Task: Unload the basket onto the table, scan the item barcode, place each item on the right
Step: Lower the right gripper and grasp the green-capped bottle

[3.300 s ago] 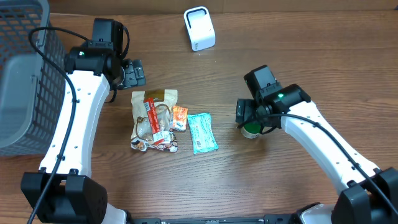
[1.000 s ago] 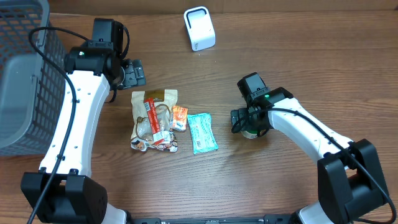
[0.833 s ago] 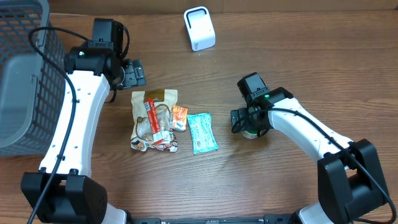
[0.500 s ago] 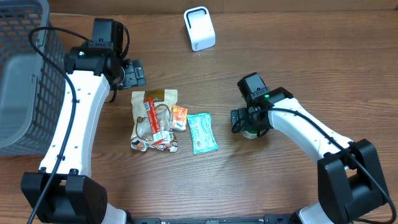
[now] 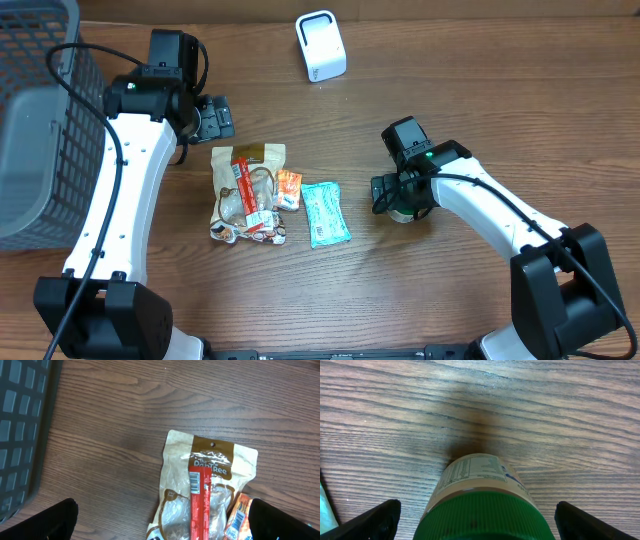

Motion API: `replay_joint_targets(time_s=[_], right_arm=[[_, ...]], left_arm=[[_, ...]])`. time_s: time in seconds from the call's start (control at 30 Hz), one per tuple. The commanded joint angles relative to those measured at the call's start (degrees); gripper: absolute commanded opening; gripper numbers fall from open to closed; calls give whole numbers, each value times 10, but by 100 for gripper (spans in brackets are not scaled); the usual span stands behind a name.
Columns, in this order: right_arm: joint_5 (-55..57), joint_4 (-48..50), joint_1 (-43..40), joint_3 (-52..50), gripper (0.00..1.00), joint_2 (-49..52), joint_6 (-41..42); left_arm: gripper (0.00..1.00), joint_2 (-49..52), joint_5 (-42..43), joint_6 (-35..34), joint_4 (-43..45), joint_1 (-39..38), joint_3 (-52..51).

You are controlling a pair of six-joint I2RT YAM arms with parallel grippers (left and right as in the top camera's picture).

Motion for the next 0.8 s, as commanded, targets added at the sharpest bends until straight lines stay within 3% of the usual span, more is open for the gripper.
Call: replay_joint_targets(time_s=[0.0, 0.77], right_arm=[[2, 2, 3, -3, 100, 2, -1], [2, 82, 3, -3, 100, 2, -1]], left_arm=[[100, -8, -7, -6, 0, -4, 8], [100, -8, -7, -6, 0, -4, 8]])
